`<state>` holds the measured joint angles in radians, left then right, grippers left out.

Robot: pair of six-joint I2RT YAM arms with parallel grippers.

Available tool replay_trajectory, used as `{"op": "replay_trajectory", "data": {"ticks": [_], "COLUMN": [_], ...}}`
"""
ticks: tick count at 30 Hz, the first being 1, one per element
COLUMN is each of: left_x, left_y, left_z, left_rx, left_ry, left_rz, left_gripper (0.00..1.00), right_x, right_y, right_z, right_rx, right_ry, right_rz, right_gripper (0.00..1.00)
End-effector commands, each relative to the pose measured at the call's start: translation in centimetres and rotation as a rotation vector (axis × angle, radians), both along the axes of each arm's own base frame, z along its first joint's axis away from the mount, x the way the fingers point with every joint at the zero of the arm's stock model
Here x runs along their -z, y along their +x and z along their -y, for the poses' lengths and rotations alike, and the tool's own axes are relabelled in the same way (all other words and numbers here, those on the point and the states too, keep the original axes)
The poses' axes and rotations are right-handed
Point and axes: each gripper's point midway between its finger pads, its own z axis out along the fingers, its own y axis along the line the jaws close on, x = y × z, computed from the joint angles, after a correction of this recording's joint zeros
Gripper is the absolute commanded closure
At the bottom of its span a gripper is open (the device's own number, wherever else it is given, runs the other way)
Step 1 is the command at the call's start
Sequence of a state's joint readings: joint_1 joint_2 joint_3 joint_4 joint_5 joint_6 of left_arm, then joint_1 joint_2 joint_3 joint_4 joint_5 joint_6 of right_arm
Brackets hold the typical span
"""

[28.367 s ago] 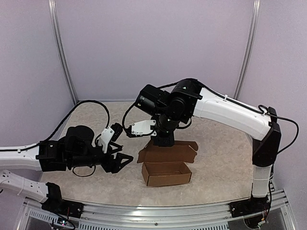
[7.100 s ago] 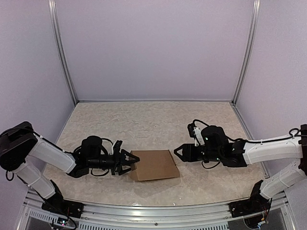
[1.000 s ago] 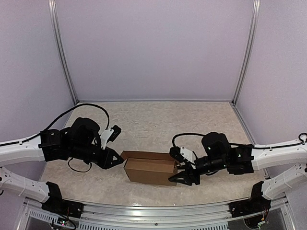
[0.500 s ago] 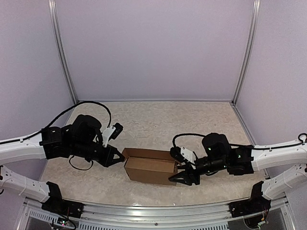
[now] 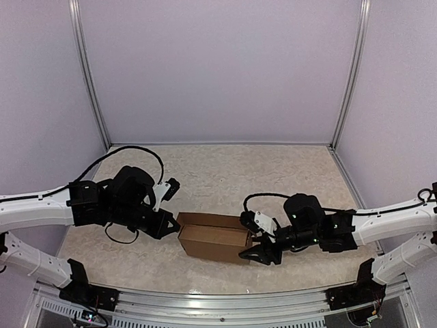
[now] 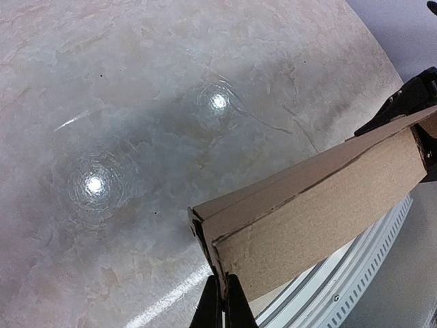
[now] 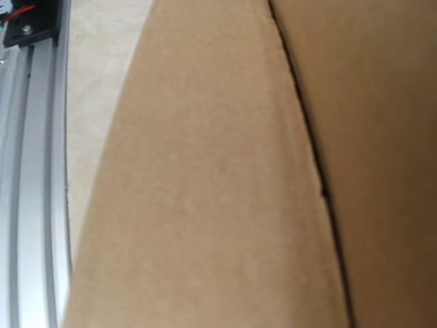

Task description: Fold the paper box

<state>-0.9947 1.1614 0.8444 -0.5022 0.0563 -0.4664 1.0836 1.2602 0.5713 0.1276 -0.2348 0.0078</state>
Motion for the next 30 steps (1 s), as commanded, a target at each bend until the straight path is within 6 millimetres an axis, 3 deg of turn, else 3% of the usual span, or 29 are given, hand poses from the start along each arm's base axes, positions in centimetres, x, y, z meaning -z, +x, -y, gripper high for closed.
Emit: {"op": "replay_trajectory", "data": {"ticks": [1, 17, 30], "left_x": [-1.5, 4.2, 6.4], "left_y": [-0.4, 0.4, -0.1], "left_z": [2.1, 1.8, 1.7], "left_rx": [0.032, -0.074, -0.080], "left_ry": [-0.057, 0.154, 0.241], "left_rz": [0.004, 0.010, 0.017], "left_gripper": [1.00, 1.00, 1.00], "right_x": [0.2, 0.8, 2.8], "right_y": [1.7, 2.2, 2.7], "right_z": [-0.1, -0.2, 0.1], "right_rx": [0.094, 0.147, 0.197], "right_ry": [0.025, 0.077, 0.074], "right_rz": [0.027, 0.028, 0.021], "right_gripper": [0.76, 0.75, 0.76]}}
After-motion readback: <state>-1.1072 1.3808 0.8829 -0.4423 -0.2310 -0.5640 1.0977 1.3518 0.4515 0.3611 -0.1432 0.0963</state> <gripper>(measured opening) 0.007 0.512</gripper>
